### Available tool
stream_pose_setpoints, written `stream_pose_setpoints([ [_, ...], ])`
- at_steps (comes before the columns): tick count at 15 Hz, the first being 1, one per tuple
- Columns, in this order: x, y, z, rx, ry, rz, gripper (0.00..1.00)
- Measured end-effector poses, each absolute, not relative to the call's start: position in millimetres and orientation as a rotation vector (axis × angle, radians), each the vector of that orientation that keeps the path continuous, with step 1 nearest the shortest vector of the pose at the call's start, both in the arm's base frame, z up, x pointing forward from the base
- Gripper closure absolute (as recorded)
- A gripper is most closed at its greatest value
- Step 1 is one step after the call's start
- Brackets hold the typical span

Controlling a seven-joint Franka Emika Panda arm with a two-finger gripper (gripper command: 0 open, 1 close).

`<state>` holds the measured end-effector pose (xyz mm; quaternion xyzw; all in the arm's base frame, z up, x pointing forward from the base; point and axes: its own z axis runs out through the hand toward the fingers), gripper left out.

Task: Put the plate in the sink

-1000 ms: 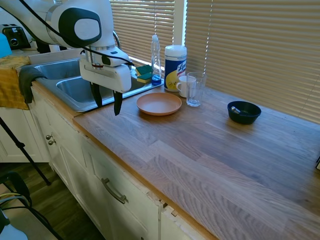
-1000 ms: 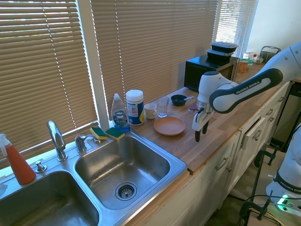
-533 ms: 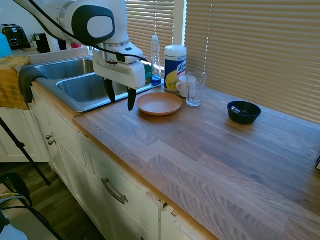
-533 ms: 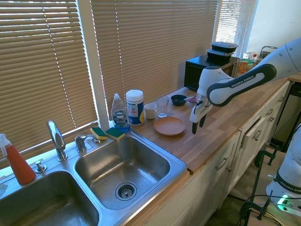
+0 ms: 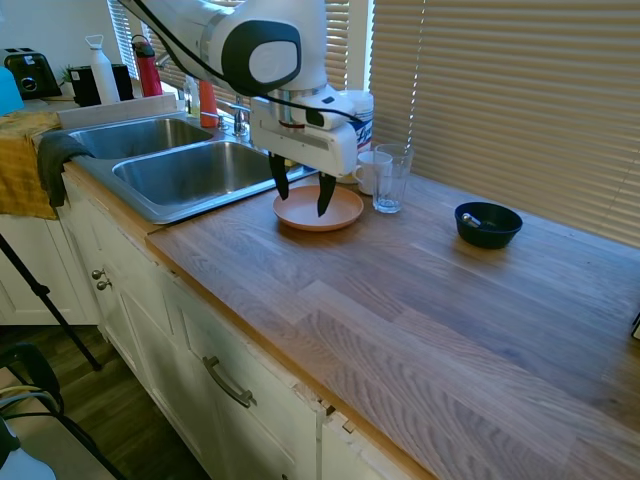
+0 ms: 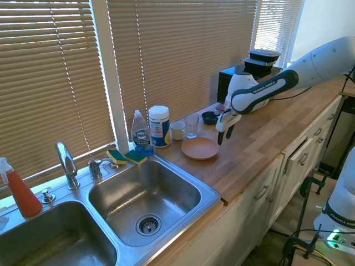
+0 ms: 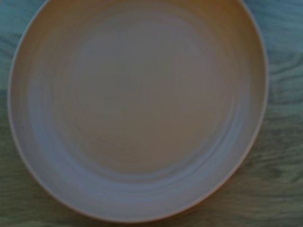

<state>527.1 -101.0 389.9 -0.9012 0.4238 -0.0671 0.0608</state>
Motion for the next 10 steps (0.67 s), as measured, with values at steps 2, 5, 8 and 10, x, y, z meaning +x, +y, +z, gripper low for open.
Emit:
stream_pose_setpoints([
  [2,542,-116,390,-2.726,1.246,-0.220,0.00],
  [5,567,-131,379,-2.743,1.166,-0.236,0.00],
  [8,596,-142,360,-2.750,1.089,-0.215,0.00],
  [10,610,-146,346,-2.756,1.041,-0.153,0.00],
])
